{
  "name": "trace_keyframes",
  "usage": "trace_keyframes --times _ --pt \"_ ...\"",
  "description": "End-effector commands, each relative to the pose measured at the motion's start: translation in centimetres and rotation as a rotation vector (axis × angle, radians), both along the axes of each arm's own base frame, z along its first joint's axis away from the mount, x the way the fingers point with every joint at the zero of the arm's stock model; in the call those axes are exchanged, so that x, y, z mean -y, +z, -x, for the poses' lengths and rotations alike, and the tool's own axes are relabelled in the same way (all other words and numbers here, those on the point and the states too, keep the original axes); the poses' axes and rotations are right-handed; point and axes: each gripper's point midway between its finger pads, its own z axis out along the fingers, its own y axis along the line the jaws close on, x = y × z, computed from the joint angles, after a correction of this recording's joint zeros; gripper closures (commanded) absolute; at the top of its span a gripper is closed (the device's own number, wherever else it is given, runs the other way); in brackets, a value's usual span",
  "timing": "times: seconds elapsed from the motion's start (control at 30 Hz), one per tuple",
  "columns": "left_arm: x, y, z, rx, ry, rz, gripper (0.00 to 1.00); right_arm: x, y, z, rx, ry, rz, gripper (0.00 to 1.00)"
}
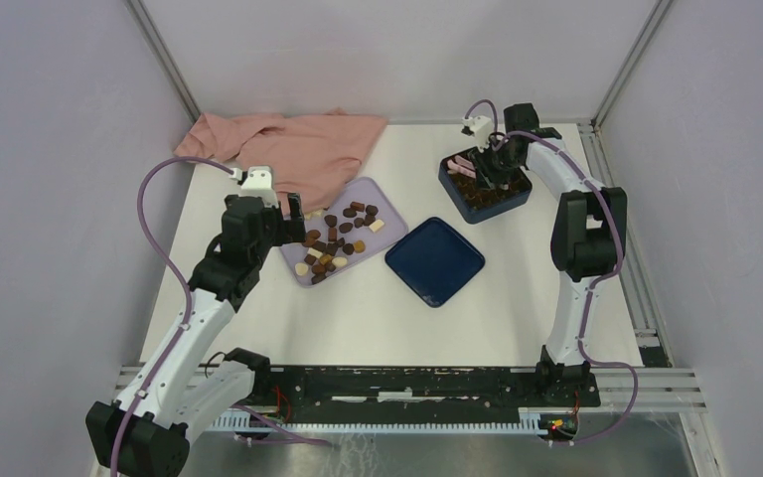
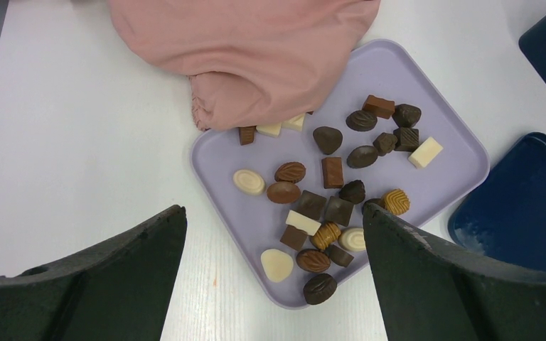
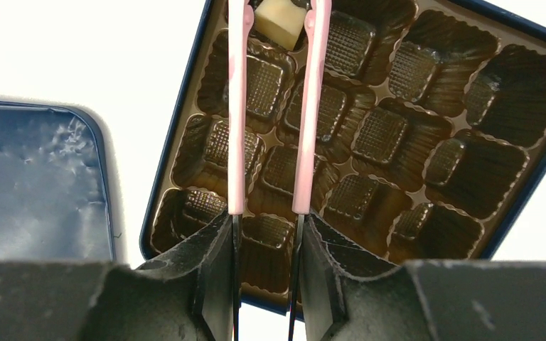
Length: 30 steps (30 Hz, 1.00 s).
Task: Pack the chocolate
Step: Place the fake chocolate in the packing box, then pick up the fake chocolate from the plate.
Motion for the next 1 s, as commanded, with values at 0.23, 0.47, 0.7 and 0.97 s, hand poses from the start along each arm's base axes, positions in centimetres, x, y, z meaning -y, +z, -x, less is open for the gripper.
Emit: trace_keyframes --times 0.23,0.47,0.7,0.97 --pt "-0.5 2.6 0.2 0.113 -0.006 -0.008 0.02 -5.5 10.0 5.6 0.284 0.278 -0.074 0.62" --pt "-1.6 3.8 0.9 0.175 0.044 -0.009 0.01 -11.3 7.6 10.3 0.286 0.487 0.065 0.63" --pt "-2.0 4.0 1.0 0.183 0.060 -0.013 0.01 -14.3 4.3 11.1 0.189 0.543 0.143 0.63" --pt "-1.9 4.0 1.0 0.181 0.057 -0.014 0.02 -15.4 1.6 10.0 0.111 0.573 0.219 0.62"
